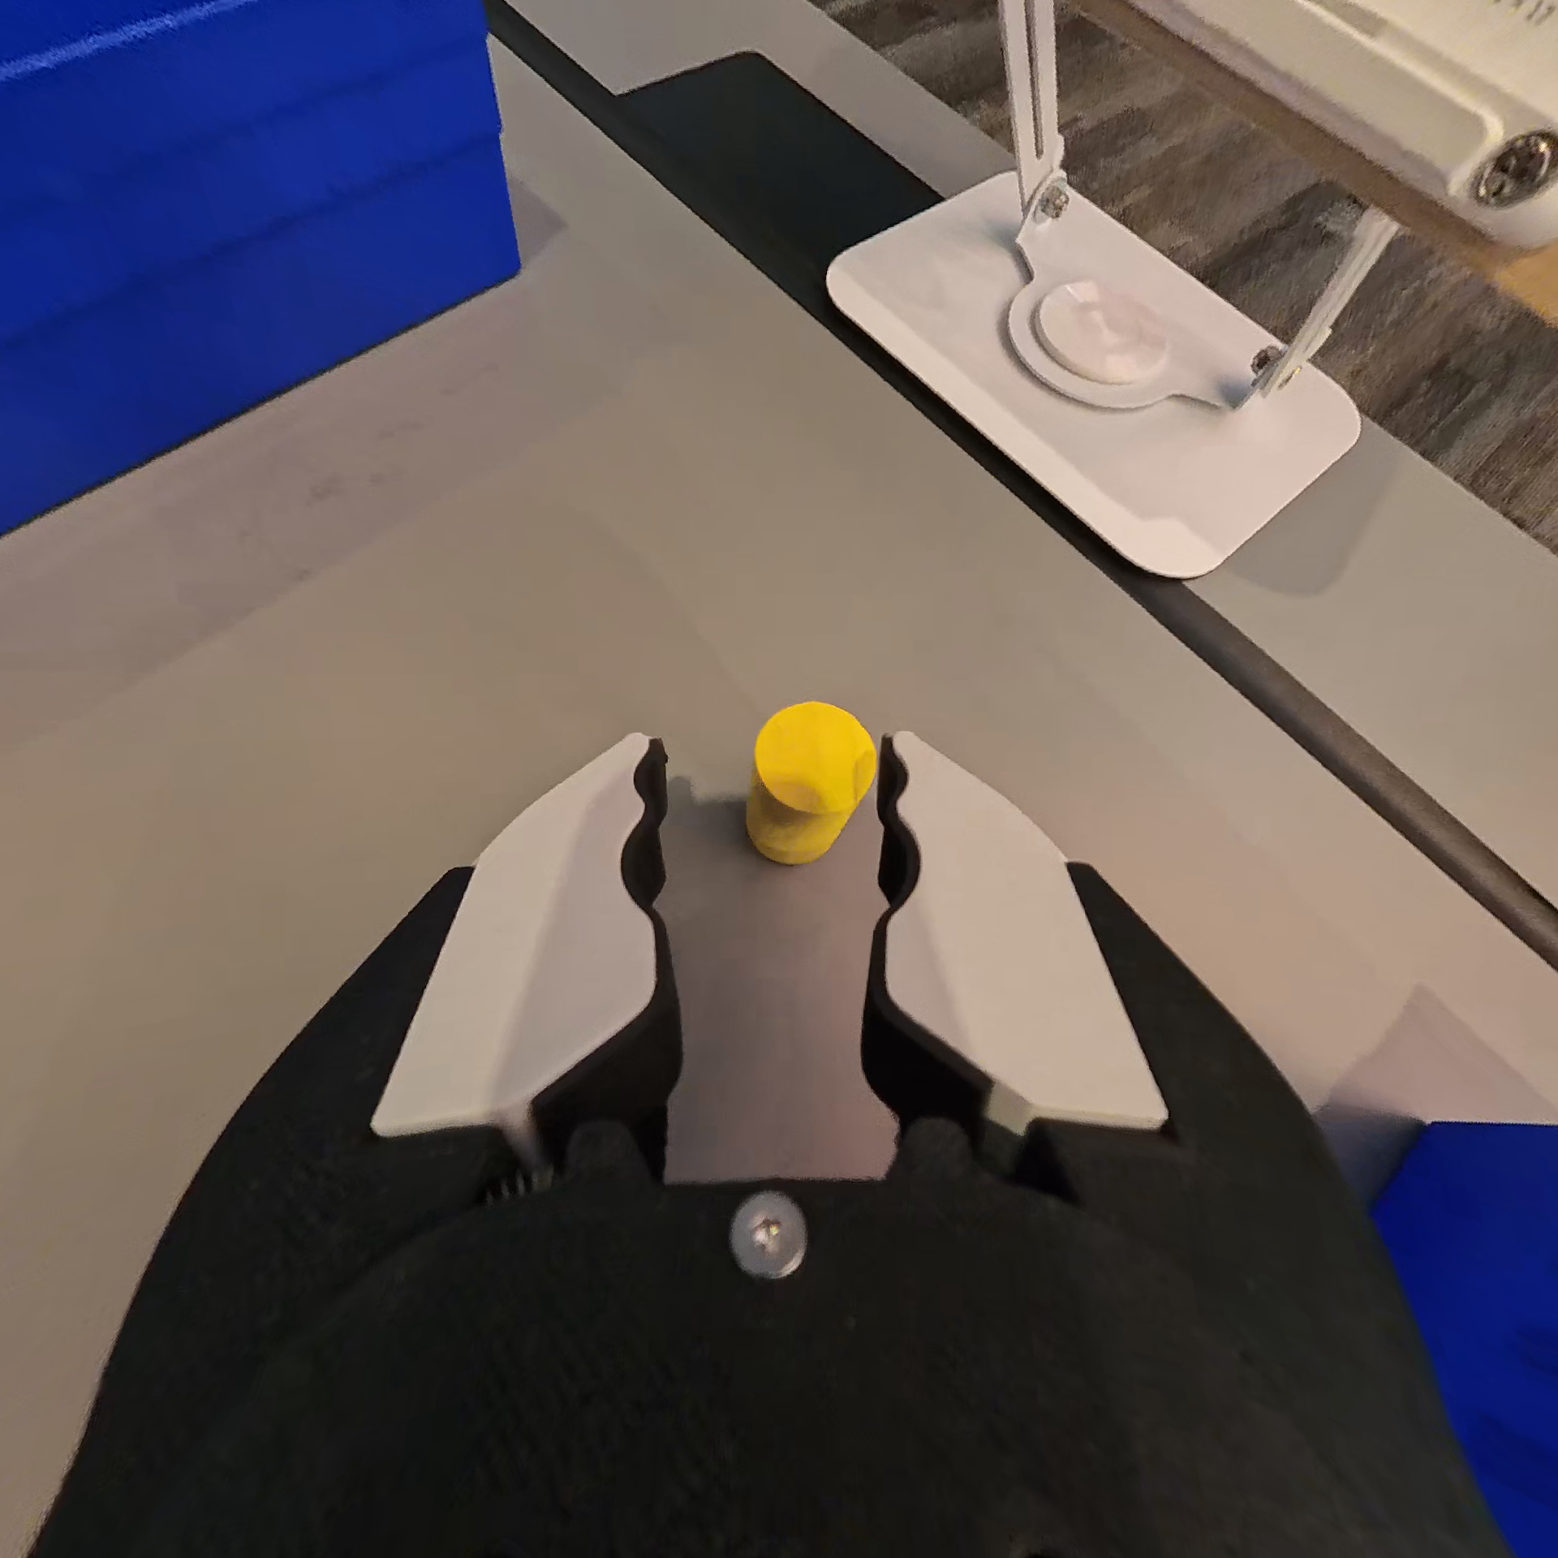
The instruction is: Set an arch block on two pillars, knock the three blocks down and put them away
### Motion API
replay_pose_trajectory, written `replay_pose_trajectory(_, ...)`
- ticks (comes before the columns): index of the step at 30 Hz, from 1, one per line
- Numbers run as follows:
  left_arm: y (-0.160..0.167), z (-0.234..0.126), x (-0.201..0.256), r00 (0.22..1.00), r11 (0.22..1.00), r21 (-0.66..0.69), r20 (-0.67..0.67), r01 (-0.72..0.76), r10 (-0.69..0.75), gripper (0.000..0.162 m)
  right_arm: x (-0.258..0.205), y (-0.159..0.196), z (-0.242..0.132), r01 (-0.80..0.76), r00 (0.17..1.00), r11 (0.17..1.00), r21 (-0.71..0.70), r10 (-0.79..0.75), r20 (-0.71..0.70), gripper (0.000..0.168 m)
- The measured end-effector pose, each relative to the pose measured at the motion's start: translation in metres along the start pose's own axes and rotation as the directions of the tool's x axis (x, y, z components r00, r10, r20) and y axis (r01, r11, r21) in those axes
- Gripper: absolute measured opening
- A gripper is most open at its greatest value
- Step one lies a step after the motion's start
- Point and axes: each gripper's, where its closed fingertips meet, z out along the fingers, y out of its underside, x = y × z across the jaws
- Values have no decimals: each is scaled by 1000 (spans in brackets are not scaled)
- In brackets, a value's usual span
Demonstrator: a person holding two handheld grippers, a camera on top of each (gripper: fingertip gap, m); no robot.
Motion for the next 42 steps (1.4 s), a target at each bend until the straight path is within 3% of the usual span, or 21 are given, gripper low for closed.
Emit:
replay_pose_trajectory(17,-1,7,8,996,999,-44,-81,28,-32,72,-3,-9,-7,20,1000,999,28,-20,23,49)
replay_pose_trajectory(24,-1,5,5,998,999,-41,-57,-6,3,72,-3,-9,-6,52,999,998,20,-52,10,49)
replay_pose_trajectory(27,4,-5,0,999,1000,-1,-31,-10,10,72,-1,-12,-9,53,999,998,31,-53,0,49)
replay_pose_trajectory(31,2,-35,-3,999,983,184,-35,-16,23,72,3,-21,-17,72,997,995,64,-70,-34,49)
replay_pose_trajectory(34,-8,-73,15,983,900,425,-100,-99,155,72,-6,-35,-26,122,992,985,123,-118,-37,49)
replay_pose_trajectory(37,-16,-121,52,916,746,646,-184,-159,355,72,-45,-61,-40,211,971,936,283,-233,47,49)
replay_pose_trajectory(39,-16,-156,86,828,612,769,-213,-186,519,72,-86,-74,-54,295,923,862,411,-369,112,49)
replay_pose_trajectory(42,-1,-203,141,628,427,886,-229,-183,744,72,-140,-80,-71,422,822,740,525,-556,123,49)
